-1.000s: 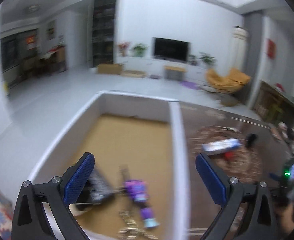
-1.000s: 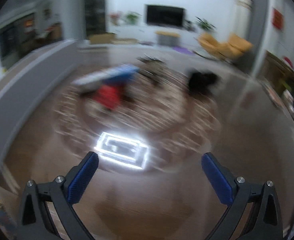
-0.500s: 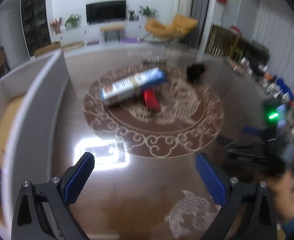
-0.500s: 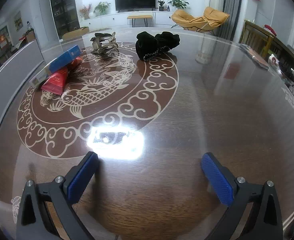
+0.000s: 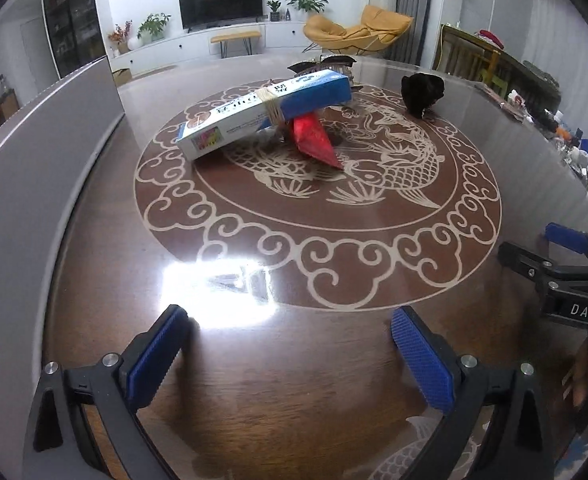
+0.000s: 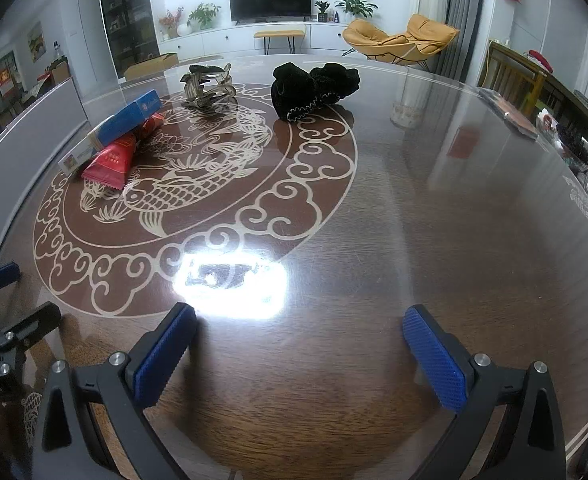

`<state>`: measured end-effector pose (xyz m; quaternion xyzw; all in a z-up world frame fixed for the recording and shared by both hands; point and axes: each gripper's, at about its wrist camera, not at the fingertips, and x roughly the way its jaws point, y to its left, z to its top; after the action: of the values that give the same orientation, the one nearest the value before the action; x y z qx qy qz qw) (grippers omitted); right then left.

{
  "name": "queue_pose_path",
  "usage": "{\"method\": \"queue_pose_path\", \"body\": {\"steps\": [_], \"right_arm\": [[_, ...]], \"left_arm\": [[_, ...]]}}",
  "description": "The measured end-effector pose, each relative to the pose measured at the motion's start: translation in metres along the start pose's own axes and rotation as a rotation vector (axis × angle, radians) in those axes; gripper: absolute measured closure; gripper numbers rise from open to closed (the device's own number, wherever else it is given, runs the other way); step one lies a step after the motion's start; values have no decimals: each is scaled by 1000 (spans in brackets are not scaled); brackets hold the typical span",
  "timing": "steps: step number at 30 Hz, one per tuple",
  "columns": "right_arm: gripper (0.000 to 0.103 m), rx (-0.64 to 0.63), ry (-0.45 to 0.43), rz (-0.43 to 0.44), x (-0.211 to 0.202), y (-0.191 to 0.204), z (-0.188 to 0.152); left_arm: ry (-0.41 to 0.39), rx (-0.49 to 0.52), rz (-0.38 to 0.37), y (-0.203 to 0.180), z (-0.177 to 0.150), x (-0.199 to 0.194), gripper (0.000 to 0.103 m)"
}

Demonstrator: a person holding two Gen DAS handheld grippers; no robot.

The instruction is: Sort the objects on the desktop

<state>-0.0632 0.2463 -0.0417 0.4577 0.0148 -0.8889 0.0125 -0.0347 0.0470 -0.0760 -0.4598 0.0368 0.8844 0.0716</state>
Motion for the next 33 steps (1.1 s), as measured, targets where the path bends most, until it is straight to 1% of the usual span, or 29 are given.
{"method": "queue_pose_path", "body": {"steps": [20, 22, 23, 24, 25, 27, 28, 29, 30, 33], "right_arm": [[0, 0, 0, 0, -2, 1, 0], [0, 0, 0, 0, -2, 1, -1], [0, 0, 0, 0, -1, 1, 0], [0, -1, 0, 0, -1, 1, 0], [0, -1, 0, 0, -2, 1, -1], [0, -1, 0, 0, -1, 1, 0], [0, -1, 0, 0, -2, 1, -1], [0, -1, 0, 0, -2, 1, -1], [0, -1, 0, 0, -1, 1, 0], [0, -1, 0, 0, -1, 1, 0]], "left_arm": [[4, 5, -1, -1, 1, 2, 0], [20, -10, 4, 2, 4, 2, 0], [28, -36, 0, 7, 10, 3, 0], [14, -86, -14, 18, 24, -1, 0], [-1, -116, -22, 25, 34, -4, 0], [-50, -200, -15, 44, 71, -15, 0], [-77, -231, 4, 53, 94, -20, 0], [-92, -243, 21, 56, 108, -21, 0], [-108, -251, 56, 59, 129, -21, 0], [-117, -241, 140, 55, 174, -7, 0]]}}
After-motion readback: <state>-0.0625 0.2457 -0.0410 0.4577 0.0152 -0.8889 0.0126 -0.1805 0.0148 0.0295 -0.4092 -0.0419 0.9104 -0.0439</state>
